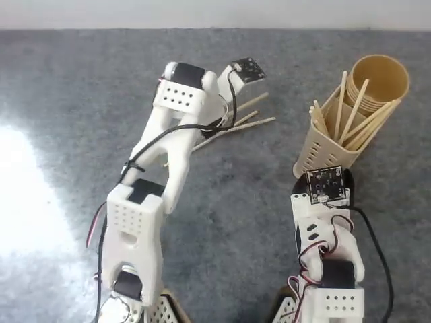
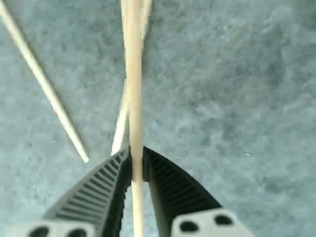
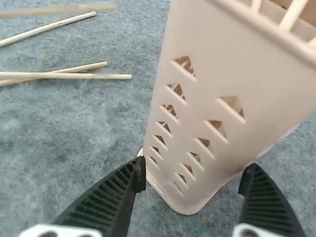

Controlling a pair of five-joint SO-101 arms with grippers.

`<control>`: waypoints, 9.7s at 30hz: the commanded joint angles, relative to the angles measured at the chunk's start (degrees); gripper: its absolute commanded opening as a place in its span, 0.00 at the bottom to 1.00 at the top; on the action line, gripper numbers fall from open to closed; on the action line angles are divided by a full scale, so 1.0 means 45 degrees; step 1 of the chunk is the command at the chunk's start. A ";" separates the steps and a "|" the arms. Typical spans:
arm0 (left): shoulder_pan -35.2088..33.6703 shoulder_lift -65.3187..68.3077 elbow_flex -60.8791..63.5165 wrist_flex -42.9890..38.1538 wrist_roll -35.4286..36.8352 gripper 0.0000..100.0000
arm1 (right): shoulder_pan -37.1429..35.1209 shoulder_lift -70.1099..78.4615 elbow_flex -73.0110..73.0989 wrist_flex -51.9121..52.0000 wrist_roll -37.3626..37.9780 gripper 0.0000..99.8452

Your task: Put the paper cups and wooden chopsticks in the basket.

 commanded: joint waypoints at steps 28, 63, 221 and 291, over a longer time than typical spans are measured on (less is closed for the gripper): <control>0.3223 -1.5609 1.1497 -0.6877 0.6193 0.01 | 0.3917 -0.0127 -0.2618 0.3370 0.0078 0.30; 0.7092 -1.0628 1.2630 -2.1275 0.7873 0.01 | 0.5812 -0.0127 -0.0313 0.2354 0.0371 0.30; 0.0430 0.5216 -0.7922 0.0391 -0.1035 0.01 | 0.5226 -0.0127 -0.0195 0.2452 0.1016 0.30; -0.0098 -1.0432 -0.1026 0.0293 0.7404 0.01 | 0.4855 -0.0127 -0.0059 0.2432 0.1074 0.30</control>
